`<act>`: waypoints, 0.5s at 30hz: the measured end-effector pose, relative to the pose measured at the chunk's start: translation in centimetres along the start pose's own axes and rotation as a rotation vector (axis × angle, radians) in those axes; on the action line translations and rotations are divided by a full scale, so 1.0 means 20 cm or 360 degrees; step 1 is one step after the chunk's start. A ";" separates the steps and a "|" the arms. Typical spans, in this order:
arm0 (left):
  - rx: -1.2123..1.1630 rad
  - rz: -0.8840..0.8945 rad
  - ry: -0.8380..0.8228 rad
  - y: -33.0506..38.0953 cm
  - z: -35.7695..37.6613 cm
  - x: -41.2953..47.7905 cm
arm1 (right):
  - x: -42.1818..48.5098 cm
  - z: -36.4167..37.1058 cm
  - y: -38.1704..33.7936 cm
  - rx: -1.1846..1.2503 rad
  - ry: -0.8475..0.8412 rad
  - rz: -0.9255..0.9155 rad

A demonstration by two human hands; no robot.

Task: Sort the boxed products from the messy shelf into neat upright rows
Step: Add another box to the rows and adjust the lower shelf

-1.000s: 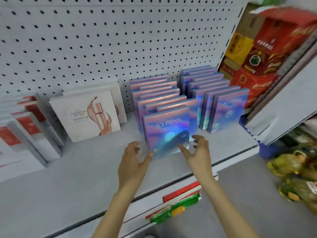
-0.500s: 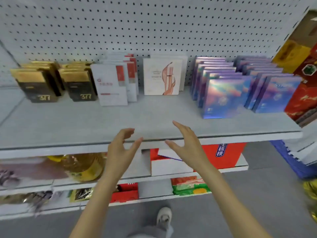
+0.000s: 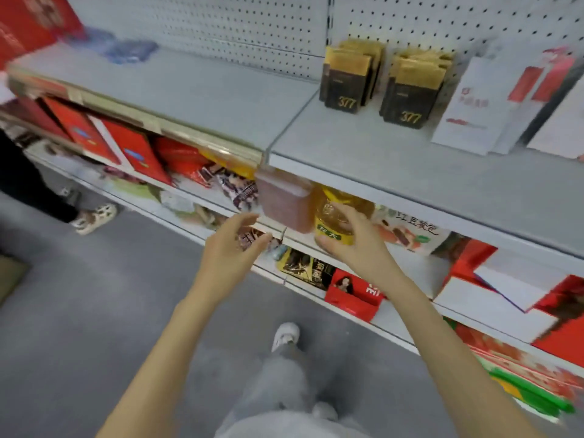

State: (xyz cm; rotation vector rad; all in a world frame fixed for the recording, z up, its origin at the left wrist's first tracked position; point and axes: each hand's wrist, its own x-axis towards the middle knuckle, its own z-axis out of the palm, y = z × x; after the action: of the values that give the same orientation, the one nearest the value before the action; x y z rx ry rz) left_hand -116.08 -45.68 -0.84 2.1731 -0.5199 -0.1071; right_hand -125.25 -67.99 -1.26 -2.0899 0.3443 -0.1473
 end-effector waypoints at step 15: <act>-0.0234 -0.0304 0.0397 -0.98 -1.21 0.84 | 1.45 1.14 -0.87 0.0227 -0.0239 -0.0054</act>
State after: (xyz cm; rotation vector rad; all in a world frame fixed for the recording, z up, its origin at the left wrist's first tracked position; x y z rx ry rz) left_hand -88.09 -24.07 0.57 2.0506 -0.1574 0.0220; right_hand -88.85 -49.67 0.80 -1.9526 0.2019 -0.0337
